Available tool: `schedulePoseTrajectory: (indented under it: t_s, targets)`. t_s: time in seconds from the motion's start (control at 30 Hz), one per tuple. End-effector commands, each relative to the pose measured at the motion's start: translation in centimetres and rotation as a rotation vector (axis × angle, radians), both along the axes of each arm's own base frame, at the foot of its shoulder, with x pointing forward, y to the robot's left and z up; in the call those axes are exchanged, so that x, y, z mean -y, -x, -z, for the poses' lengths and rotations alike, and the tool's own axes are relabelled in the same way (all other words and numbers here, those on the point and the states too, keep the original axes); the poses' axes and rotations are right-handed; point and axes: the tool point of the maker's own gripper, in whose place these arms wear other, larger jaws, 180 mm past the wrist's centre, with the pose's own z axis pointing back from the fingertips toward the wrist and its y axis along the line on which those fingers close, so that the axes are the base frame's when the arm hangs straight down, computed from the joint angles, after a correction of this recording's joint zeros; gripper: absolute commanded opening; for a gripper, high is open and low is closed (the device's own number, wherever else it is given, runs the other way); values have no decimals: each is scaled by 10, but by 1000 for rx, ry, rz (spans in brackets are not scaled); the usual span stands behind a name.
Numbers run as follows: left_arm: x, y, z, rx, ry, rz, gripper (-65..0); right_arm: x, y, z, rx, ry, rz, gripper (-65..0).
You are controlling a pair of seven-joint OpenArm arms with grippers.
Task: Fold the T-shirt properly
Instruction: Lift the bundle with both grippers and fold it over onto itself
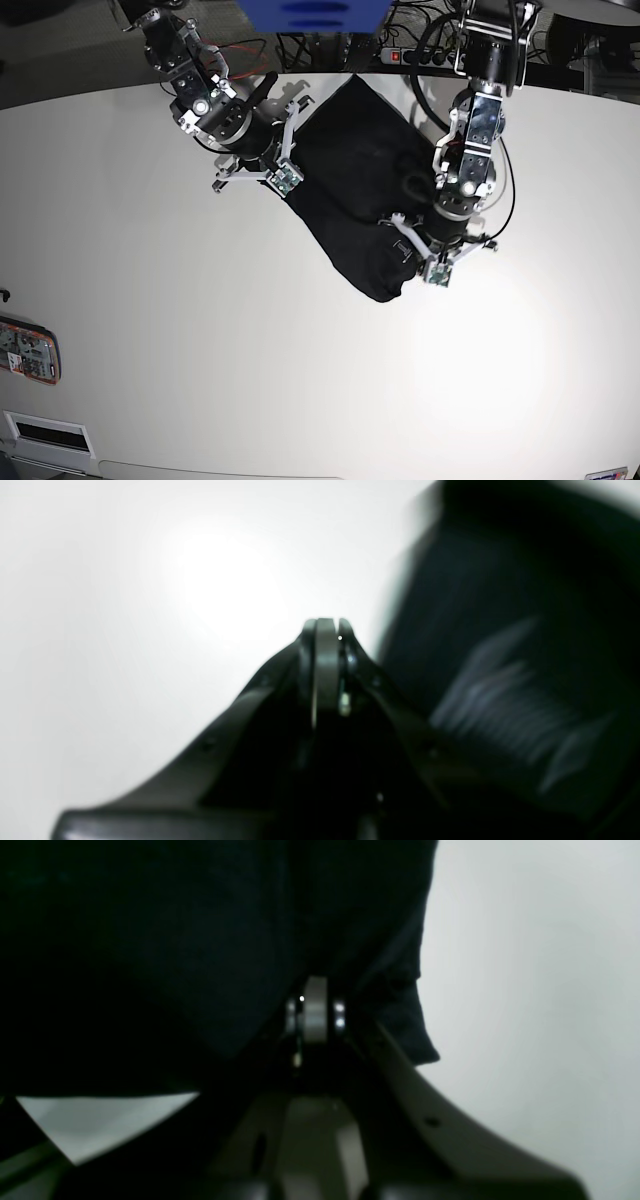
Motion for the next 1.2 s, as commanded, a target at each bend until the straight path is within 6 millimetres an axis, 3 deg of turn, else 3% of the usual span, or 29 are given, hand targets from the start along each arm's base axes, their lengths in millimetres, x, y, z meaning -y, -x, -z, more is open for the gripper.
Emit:
schedulePoseTrajectory:
  t_s: [0.0, 0.13, 0.23, 0.37, 0.43, 0.73, 0.83, 0.93, 1.07, 1.17]
  targets:
    - [6, -13, -9, 38, -4, 18, -650, -14, 2, -10, 24, -43, -32, -650]
    - [27, -26, 11, -17, -35, 94, -650, -35, 18, -10, 4, -64, -96, -650]
    - [42, -28, 10, -15, -17, 112, -650, -36, 20, -9, 0, -62, -101, -650]
    - [46, -35, 0, 13, -13, 118, -650, -38, 18, -16, 15, -71, -103, -650]
    - [48, -49, -13, 48, -17, 126, -650, -39, 18, -18, 20, -75, -106, -650]
    - [65, -75, -47, 126, 17, 131, -650, -40, 19, -17, 18, -76, -107, -650]
    - [71, -80, -72, 189, 39, 133, -650, -38, 17, -18, 23, -79, -102, -650]
    - [68, -71, -108, 289, 50, 144, -650, -33, 8, -23, 44, -78, -83, -650]
    - [50, -43, -155, 416, 65, 119, -650, 2, -24, -42, 125, -59, 33, -650]
    - [29, -13, -173, 461, 68, 75, -650, 28, -44, -52, 176, -46, 110, -650]
